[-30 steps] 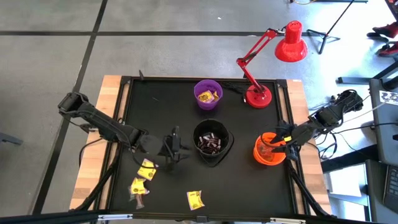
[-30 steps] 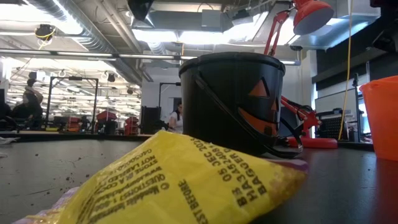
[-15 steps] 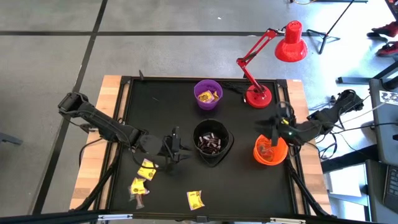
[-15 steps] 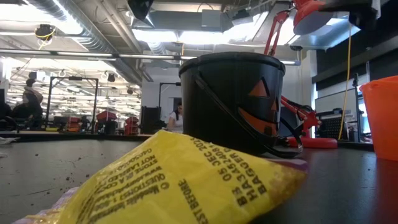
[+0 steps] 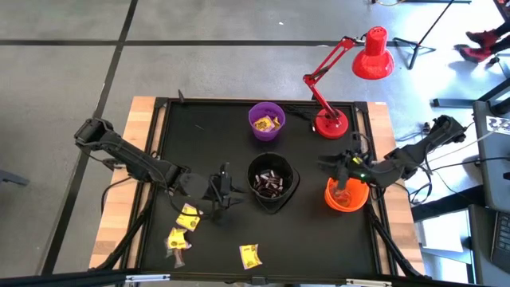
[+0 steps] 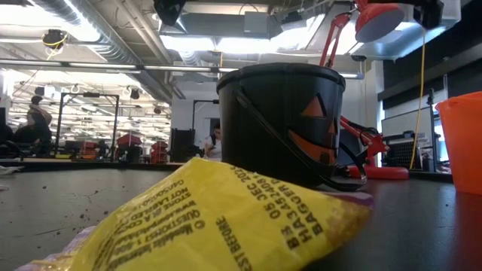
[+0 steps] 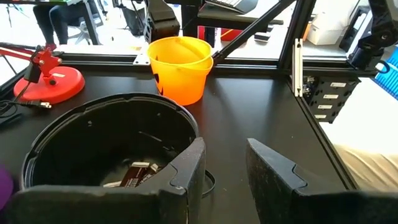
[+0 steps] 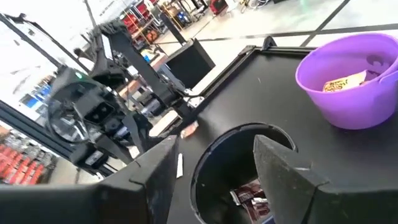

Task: Sort candy
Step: Put the yellow candy into the purple bucket

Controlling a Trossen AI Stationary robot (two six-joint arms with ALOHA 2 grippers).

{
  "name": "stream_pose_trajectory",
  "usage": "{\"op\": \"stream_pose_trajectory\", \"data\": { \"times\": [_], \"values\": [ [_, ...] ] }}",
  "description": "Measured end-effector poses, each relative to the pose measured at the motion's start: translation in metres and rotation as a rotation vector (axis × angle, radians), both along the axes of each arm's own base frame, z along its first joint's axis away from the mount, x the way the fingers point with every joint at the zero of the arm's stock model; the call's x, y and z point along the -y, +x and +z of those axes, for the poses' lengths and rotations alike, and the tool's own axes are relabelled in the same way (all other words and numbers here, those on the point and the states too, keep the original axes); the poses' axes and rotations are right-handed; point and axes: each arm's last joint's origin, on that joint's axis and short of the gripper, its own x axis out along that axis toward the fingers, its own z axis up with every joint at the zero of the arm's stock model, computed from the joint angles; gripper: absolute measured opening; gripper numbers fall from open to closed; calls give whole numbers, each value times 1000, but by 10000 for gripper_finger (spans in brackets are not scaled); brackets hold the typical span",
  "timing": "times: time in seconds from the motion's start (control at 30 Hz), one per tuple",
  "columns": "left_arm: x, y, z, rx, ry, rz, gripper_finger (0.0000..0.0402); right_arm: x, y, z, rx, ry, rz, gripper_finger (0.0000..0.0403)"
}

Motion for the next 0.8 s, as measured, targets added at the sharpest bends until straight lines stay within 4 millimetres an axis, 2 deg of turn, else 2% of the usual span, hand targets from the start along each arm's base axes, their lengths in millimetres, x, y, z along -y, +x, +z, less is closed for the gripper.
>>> {"op": "stream_pose_trajectory", "data": {
  "times": [0.17,0.6,0.8],
  "values": [
    [0,0,0,1,0,0,105,-6,8,-8,-50,-33,1,207],
    [0,0,0,1,-1,0,105,-28,49,-49,-241,-206,-20,207],
    [0,0,0,1,-2,1,105,-39,62,-65,-314,-164,127,207]
  ]
}}
